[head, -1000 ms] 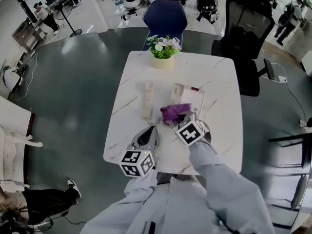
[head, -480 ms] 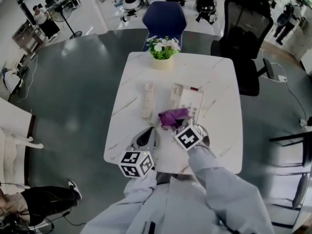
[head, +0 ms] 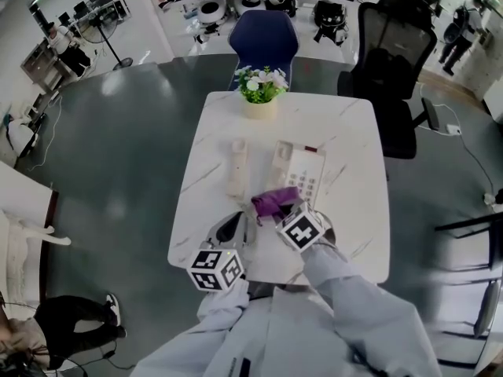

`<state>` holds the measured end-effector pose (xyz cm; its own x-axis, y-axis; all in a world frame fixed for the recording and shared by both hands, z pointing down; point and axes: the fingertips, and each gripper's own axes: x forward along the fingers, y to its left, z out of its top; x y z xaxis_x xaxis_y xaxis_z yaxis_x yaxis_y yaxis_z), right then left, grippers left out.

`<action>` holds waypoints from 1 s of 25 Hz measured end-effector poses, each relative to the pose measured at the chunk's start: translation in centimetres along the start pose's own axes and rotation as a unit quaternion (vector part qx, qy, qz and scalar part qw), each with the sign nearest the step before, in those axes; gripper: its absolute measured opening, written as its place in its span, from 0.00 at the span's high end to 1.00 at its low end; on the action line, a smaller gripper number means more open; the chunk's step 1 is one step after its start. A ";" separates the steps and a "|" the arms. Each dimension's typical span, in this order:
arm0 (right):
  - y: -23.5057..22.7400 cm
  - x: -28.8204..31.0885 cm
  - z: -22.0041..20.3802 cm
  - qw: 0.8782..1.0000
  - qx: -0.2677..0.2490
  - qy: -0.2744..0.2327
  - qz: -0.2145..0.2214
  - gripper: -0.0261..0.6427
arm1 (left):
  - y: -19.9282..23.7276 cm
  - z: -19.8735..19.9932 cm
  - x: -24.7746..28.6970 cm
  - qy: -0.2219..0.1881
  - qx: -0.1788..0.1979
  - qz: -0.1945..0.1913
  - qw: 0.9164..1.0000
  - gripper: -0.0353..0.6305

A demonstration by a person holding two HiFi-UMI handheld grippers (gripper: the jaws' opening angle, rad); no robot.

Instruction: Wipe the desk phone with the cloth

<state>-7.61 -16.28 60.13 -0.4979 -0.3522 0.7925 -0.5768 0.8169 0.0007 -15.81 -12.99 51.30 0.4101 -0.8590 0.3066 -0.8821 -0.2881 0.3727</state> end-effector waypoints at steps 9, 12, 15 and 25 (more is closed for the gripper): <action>1.3 -0.3 -1.1 0.999 0.038 0.004 0.034 0.91 | 0.3 0.2 -0.9 -0.003 0.007 0.002 1.000 0.95; 2.1 -1.0 -0.6 0.996 0.065 -0.017 0.065 0.91 | 0.5 0.5 -1.4 -0.006 0.010 0.002 1.000 0.95; 2.4 -2.5 -0.1 0.987 0.108 -0.055 0.105 0.91 | 0.3 1.0 -1.8 -0.010 0.014 -0.003 1.000 0.95; 0.2 -9.1 1.9 0.942 0.194 -0.220 0.162 0.91 | -0.7 3.3 -2.2 -0.030 0.051 -0.023 0.998 0.95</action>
<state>-4.44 -13.79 51.74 -0.8598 -0.3383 0.3824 -0.4990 0.7155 -0.4890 -16.84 -12.26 47.49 0.4379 -0.8671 0.2373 -0.8833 -0.3659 0.2931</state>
